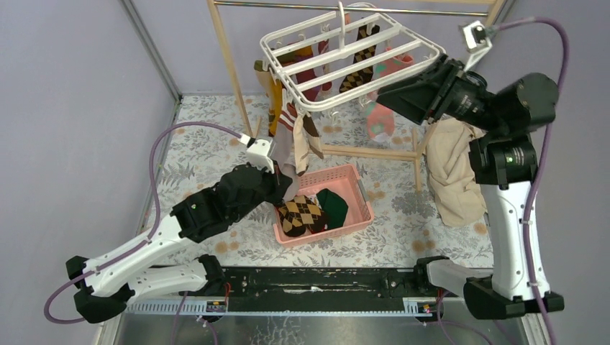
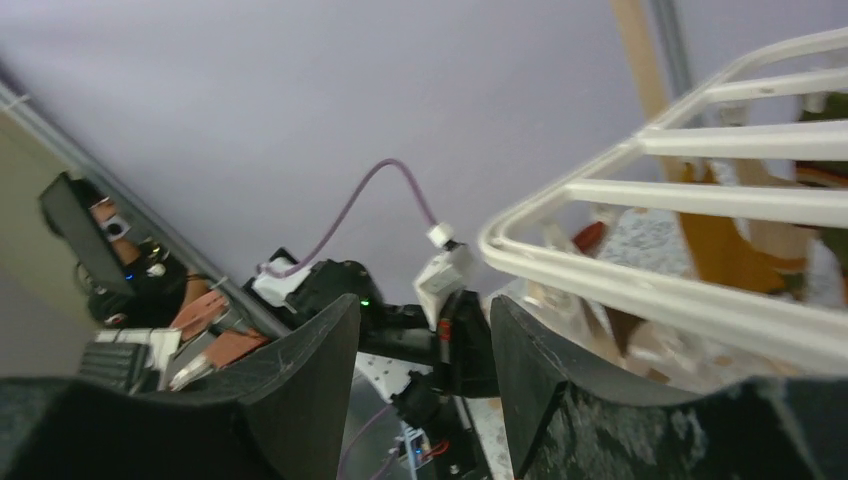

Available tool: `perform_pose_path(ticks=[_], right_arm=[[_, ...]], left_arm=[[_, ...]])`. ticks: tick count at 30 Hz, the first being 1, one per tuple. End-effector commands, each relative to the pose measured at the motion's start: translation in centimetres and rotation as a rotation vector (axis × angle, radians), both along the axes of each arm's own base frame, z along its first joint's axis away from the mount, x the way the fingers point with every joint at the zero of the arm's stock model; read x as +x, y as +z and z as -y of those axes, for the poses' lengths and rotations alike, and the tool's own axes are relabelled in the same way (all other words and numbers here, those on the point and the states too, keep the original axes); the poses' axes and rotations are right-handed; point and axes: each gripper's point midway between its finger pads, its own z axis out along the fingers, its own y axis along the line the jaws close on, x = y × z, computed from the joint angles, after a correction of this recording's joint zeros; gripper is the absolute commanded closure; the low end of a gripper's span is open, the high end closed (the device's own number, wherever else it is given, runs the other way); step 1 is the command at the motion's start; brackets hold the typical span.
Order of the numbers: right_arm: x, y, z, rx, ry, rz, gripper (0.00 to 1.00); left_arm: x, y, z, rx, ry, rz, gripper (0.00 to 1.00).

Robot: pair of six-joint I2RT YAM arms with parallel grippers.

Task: Remove the socks clipped to the hanger
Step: Adjust the hanger on the clothesline.

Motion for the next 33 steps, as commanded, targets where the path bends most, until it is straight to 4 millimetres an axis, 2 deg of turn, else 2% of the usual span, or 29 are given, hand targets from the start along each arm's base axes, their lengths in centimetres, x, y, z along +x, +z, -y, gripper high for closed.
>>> perform_pose_path(ticks=[1, 4, 9, 12, 16, 19, 21, 24, 28, 33], right_arm=[[-1.1, 0.7, -3.5, -0.066, 0.066, 0.044, 0.43], [-0.8, 0.0, -6.2, -0.103, 0.105, 0.039, 0.44], [-0.5, -2.3, -10.4, -0.209, 0.127, 0.024, 0.45], [-0.5, -3.1, -12.7, -0.282, 0.098, 0.041, 0.45], [-1.5, -3.9, -16.0, -0.378, 0.074, 0.085, 0.46], [-1.0, -4.6, -17.9, -0.438, 0.015, 0.114, 0.46], [-0.3, -4.9, -18.4, -0.466, -0.036, 0.124, 0.46], [1.6, -6.0, -18.1, -0.511, -0.140, 0.110, 0.46], [3.8, -6.9, -16.6, -0.574, -0.277, 0.100, 0.46], [5.2, -6.2, -14.7, -0.588, -0.401, 0.113, 0.45]], left_arm=[[1.1, 2.2, 1.0, -0.053, 0.011, 0.059, 1.00], [1.4, 1.9, 1.3, -0.047, 0.014, 0.057, 1.00], [2.1, 1.2, 1.8, -0.036, 0.013, 0.046, 1.00], [2.5, 0.7, 1.9, -0.027, 0.016, 0.038, 1.00], [2.9, 0.2, 1.9, -0.022, 0.020, 0.033, 1.00], [3.1, -0.4, 1.7, -0.014, 0.025, 0.024, 1.00], [3.3, -0.6, 1.6, -0.013, 0.027, 0.021, 1.00], [3.4, -0.7, 1.4, -0.018, 0.030, 0.020, 1.00], [3.6, -0.7, 1.2, -0.018, 0.030, 0.020, 1.00], [3.7, -0.8, 1.2, -0.020, 0.029, 0.019, 1.00]])
